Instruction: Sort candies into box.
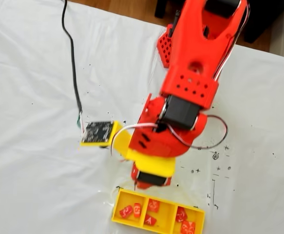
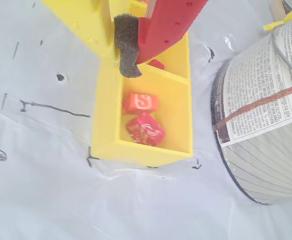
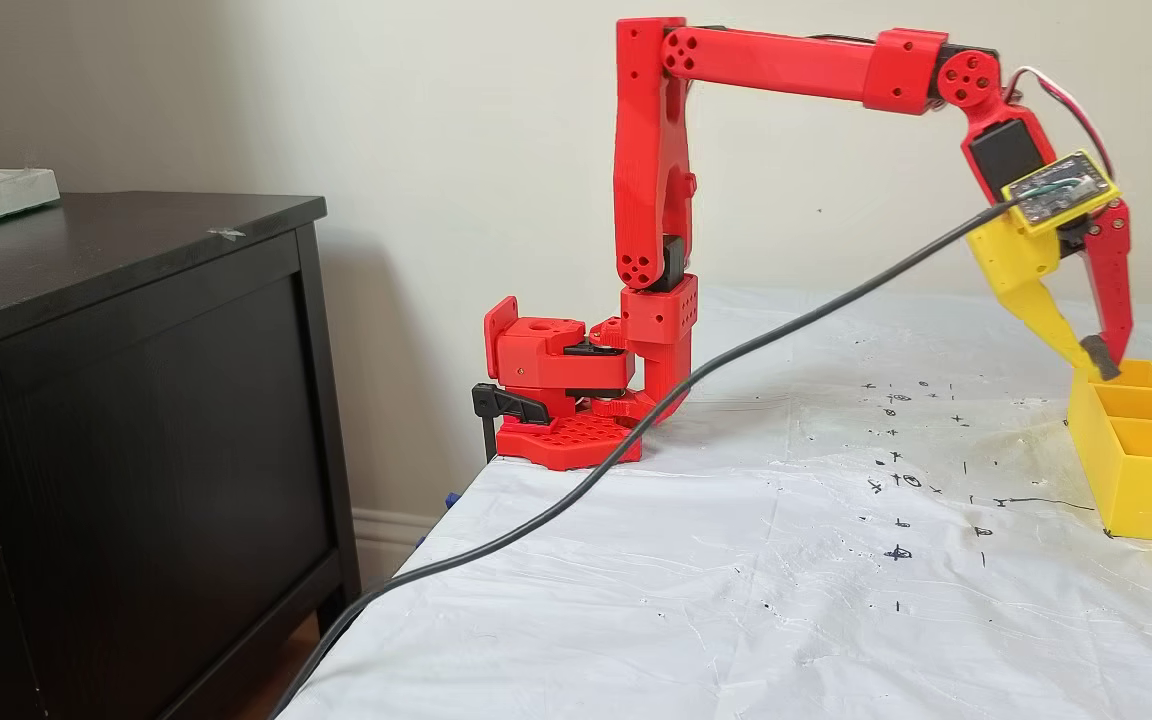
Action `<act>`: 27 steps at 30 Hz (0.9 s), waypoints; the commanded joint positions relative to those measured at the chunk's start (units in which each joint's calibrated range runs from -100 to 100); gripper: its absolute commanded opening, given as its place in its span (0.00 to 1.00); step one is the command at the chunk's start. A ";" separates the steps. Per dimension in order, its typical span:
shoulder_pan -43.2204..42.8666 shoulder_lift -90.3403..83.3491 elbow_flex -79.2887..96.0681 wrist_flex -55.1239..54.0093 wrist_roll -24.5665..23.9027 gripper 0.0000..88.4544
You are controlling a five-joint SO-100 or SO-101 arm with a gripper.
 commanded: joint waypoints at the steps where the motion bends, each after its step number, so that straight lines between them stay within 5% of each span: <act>1: -1.69 -20.48 15.22 -1.12 -0.68 0.00; 5: -3.95 -40.15 37.43 -1.28 0.93 0.00; 17: -9.20 -82.82 66.47 9.52 2.59 0.00; 27: -11.47 -84.43 77.67 11.16 0.34 0.00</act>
